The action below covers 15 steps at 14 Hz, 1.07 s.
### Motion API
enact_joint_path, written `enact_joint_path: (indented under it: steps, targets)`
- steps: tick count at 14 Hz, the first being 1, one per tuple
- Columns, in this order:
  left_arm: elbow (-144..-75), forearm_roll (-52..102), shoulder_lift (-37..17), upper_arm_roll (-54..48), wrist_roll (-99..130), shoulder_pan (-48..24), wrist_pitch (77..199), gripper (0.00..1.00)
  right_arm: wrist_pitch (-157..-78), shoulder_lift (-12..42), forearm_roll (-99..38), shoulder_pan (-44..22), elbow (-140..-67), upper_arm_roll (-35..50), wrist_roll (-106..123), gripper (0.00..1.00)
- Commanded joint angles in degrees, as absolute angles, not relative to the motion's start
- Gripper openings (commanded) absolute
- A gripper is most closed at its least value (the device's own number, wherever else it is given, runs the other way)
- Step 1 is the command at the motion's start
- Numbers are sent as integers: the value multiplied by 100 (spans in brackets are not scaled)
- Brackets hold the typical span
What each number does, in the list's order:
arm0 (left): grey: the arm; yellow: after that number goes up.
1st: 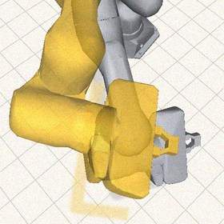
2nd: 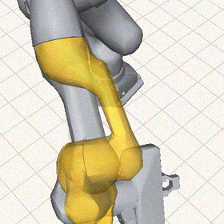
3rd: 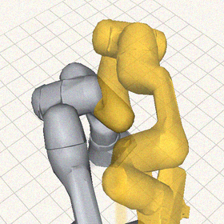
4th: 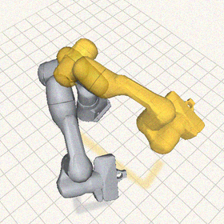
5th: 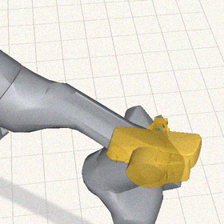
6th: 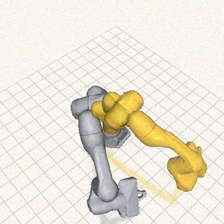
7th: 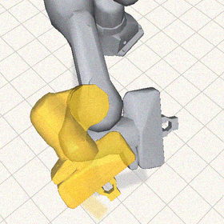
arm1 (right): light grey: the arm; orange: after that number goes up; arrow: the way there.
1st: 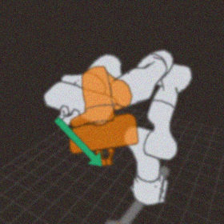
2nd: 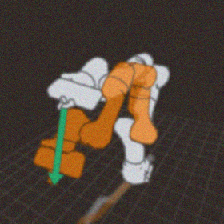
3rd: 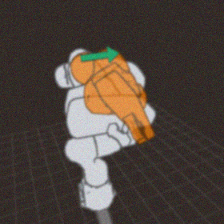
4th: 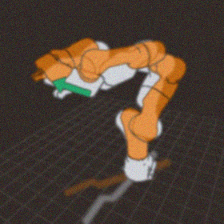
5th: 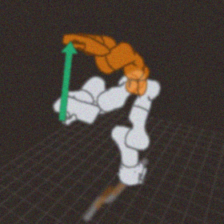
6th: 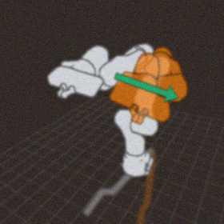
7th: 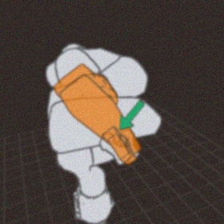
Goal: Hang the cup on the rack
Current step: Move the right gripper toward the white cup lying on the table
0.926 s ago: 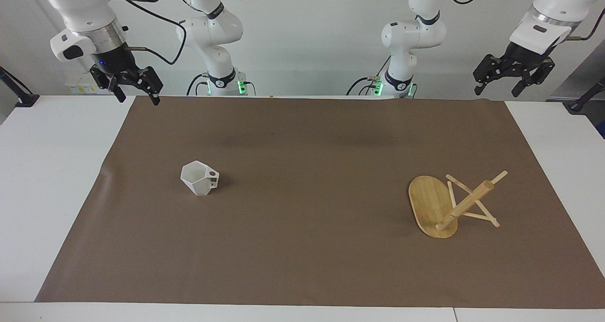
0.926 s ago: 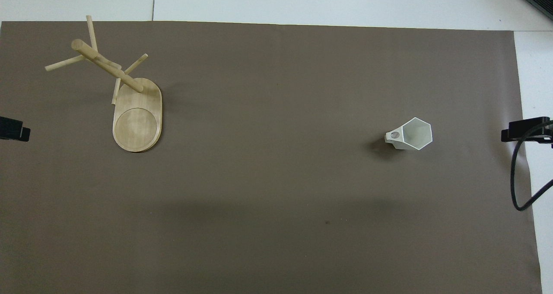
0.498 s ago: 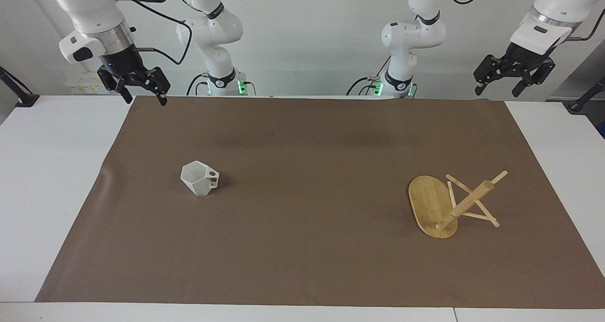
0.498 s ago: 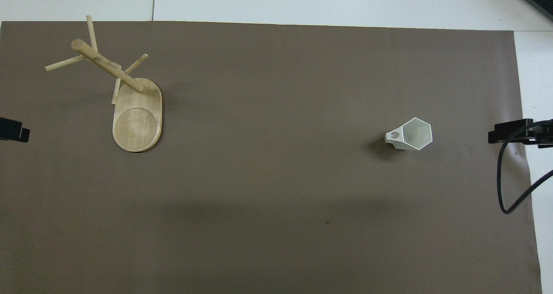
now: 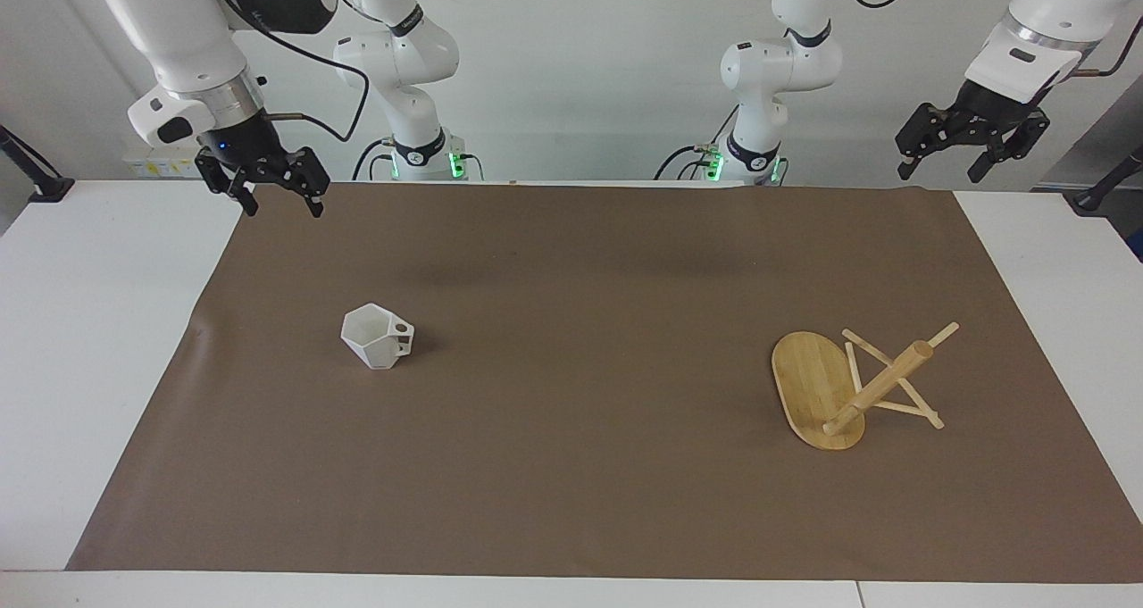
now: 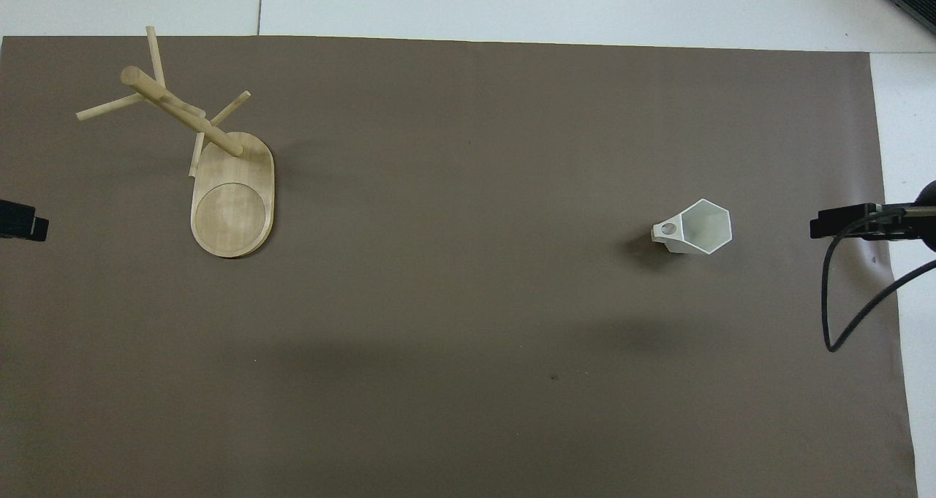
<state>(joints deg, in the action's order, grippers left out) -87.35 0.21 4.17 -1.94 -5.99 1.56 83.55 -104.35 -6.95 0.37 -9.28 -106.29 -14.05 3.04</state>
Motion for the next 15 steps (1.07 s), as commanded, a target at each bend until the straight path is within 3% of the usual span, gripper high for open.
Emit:
enact_joint_path:
  steps: [1, 10, 15]
  targets:
    - [-8895, -70, 571, -229, -650, 237, 8332, 100, -11213, -713, -79, -853, -11232, -1371, 519, 100]
    - [-8895, -62, 571, -246, -624, 185, 8385, 100, -12778, 403, -79, -879, -11891, -1362, 554, 100]
    - [-8903, -62, 571, -246, -633, 193, 8385, 100, -12999, 703, -88, -914, -11918, -1362, 519, 100]
